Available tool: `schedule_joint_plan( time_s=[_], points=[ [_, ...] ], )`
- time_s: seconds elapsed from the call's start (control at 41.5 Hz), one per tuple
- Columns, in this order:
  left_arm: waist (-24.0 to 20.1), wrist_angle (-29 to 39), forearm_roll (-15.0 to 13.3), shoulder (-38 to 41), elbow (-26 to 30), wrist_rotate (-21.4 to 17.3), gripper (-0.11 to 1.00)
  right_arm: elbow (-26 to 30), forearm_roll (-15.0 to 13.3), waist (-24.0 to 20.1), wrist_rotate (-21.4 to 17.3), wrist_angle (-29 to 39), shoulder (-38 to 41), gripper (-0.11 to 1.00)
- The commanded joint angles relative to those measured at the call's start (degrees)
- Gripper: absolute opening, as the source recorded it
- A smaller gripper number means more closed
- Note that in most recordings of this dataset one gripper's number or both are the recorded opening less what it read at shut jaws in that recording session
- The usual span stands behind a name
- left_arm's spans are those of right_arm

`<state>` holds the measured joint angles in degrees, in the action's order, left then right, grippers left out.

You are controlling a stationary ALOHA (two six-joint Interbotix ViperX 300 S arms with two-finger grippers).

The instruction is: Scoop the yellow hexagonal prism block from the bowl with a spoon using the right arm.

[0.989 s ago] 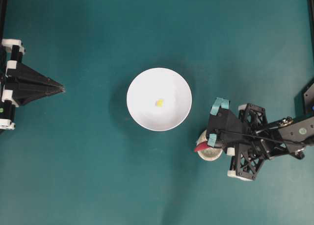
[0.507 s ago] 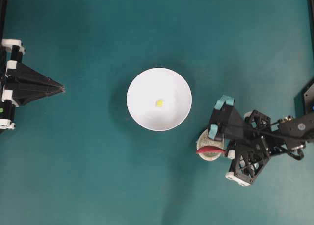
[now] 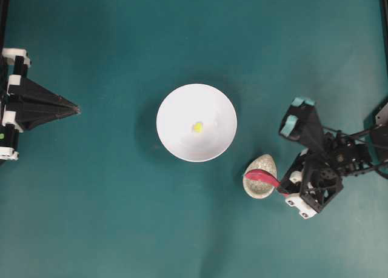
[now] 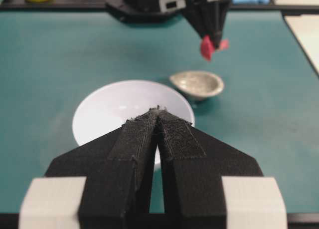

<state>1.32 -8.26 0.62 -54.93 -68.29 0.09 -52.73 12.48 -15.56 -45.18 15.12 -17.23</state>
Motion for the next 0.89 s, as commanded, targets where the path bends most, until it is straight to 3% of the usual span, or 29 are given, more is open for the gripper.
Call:
schedule_joint_plan(
  time_s=[0.0, 0.314, 0.458, 0.869],
  points=[
    [0.1, -0.2, 0.2, 0.4, 0.6, 0.0, 0.00, -0.8, 2.1, 0.1, 0.1, -3.5, -2.2, 0.11],
    [0.1, 0.1, 0.2, 0.4, 0.6, 0.0, 0.00, -6.0, 10.5, 0.1, 0.0, -14.2, -2.7, 0.11],
    [0.1, 0.3, 0.2, 0.3, 0.6, 0.0, 0.00, -6.8, 13.2, 0.1, -0.5, -17.4, -2.4, 0.11],
    [0.1, 0.7, 0.2, 0.3, 0.5, 0.0, 0.00, -6.9, 13.8, -1.8, -5.2, -18.0, 4.1, 0.11]
  ],
)
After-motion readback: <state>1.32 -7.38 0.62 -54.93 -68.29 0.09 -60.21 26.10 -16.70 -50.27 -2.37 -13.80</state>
